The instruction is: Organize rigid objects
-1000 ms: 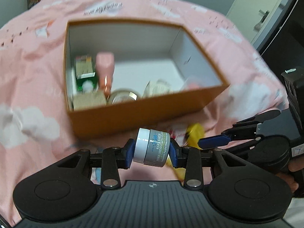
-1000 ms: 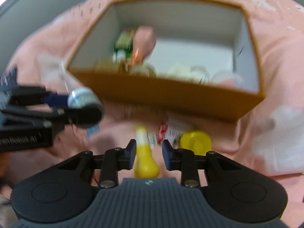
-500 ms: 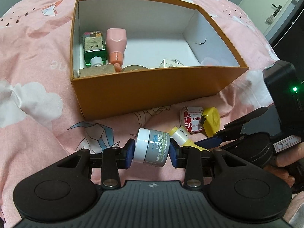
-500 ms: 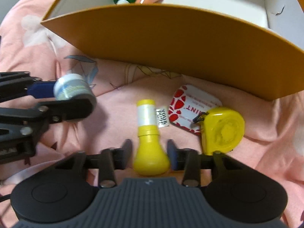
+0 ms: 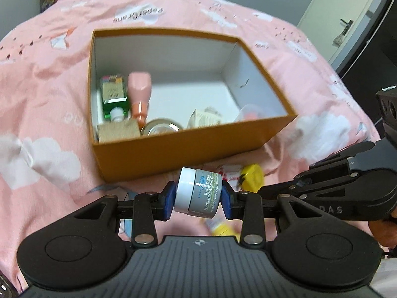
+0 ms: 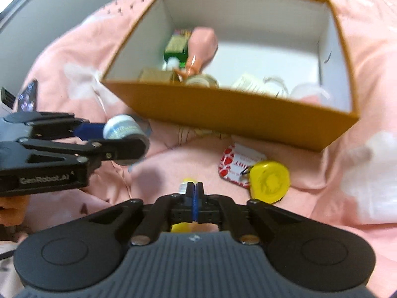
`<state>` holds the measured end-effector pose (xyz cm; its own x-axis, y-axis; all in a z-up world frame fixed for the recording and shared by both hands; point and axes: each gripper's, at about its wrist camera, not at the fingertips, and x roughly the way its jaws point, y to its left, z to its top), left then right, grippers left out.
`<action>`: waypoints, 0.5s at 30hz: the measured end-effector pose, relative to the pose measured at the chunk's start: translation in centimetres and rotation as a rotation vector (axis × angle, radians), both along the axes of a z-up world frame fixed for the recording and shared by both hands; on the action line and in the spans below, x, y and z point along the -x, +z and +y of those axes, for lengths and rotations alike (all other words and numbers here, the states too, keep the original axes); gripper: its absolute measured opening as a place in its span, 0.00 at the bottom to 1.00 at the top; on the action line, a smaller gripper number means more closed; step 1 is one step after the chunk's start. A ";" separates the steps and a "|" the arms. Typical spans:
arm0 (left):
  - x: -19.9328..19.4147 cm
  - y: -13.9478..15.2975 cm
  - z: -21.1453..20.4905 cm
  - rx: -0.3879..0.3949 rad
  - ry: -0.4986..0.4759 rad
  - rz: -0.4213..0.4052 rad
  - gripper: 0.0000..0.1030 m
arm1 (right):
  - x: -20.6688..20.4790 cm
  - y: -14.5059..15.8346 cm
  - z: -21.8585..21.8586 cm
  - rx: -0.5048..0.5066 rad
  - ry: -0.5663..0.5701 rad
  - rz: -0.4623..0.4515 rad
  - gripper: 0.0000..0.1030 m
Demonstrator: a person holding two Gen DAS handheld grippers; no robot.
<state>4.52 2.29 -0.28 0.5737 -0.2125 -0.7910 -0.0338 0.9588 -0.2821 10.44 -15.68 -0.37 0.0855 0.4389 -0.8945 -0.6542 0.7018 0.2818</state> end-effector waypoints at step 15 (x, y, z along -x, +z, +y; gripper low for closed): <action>-0.5 -4.8 2.6 -0.014 0.090 0.189 0.41 | -2.1 -6.3 3.6 -0.002 -0.039 0.235 0.34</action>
